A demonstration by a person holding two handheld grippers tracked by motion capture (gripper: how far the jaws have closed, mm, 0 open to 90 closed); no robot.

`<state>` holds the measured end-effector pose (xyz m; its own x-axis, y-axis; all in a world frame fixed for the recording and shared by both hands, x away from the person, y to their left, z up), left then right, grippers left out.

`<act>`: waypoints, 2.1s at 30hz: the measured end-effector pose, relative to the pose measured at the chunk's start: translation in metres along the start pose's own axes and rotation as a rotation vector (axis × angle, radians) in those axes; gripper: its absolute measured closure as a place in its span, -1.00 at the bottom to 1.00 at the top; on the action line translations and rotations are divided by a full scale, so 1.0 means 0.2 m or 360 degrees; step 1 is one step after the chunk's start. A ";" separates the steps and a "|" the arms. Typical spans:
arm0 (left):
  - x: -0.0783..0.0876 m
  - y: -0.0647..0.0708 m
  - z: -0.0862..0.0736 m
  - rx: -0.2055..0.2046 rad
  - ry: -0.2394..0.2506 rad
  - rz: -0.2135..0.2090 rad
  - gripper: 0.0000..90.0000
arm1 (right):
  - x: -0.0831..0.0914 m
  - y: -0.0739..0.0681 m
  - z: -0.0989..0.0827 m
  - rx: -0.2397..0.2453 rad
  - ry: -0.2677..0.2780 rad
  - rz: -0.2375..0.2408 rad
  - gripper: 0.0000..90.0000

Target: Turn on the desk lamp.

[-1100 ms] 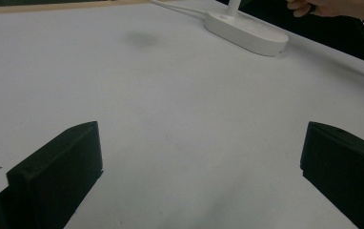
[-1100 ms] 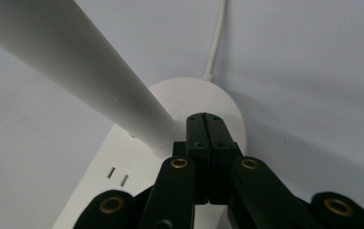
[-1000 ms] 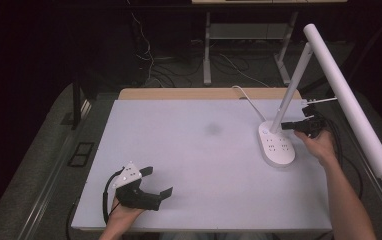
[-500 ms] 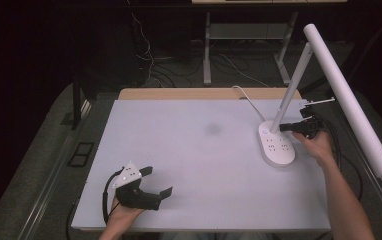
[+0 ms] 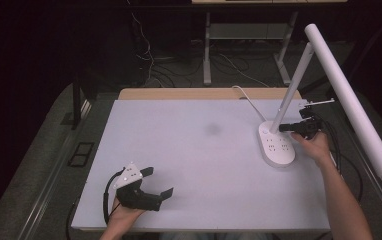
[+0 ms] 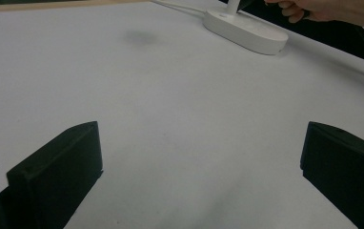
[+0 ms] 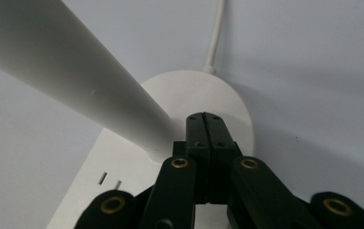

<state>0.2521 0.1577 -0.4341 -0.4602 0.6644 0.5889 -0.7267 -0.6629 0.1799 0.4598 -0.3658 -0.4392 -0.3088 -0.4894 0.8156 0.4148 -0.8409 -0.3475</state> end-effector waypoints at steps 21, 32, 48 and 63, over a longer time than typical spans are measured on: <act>0.00 0.00 0.00 -0.0007 0.0001 0.0004 -1.00 | 0.08 -0.04 0.00 -0.0024 0.0031 -0.0030 0.99; 0.00 0.01 0.01 -0.0025 0.0004 -0.0016 -1.00 | 0.17 -0.10 -0.02 -0.0021 0.0061 -0.0065 0.99; 0.02 0.01 0.01 -0.0036 0.0020 -0.0022 -1.00 | 0.32 -0.16 -0.13 -0.0033 0.0134 -0.0099 0.99; 0.01 0.02 0.01 -0.0033 0.0033 -0.0027 -1.00 | 0.40 -0.28 -0.27 -0.0037 0.0206 -0.0039 0.99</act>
<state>0.2494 0.1569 -0.4302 -0.4580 0.6826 0.5694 -0.7448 -0.6443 0.1733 0.3653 -0.3705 -0.3795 -0.4272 -0.4929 0.7580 0.3863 -0.8574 -0.3399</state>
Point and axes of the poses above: each handheld gripper's, and its own axes: x roughly backward along the jaws, z roughly out of its top, y roughly to its right, the point moved 2 cm from there along -x, roughly forward along the jaws, and after that the axes turned 12 degrees about -y, right-handed, at the moved point
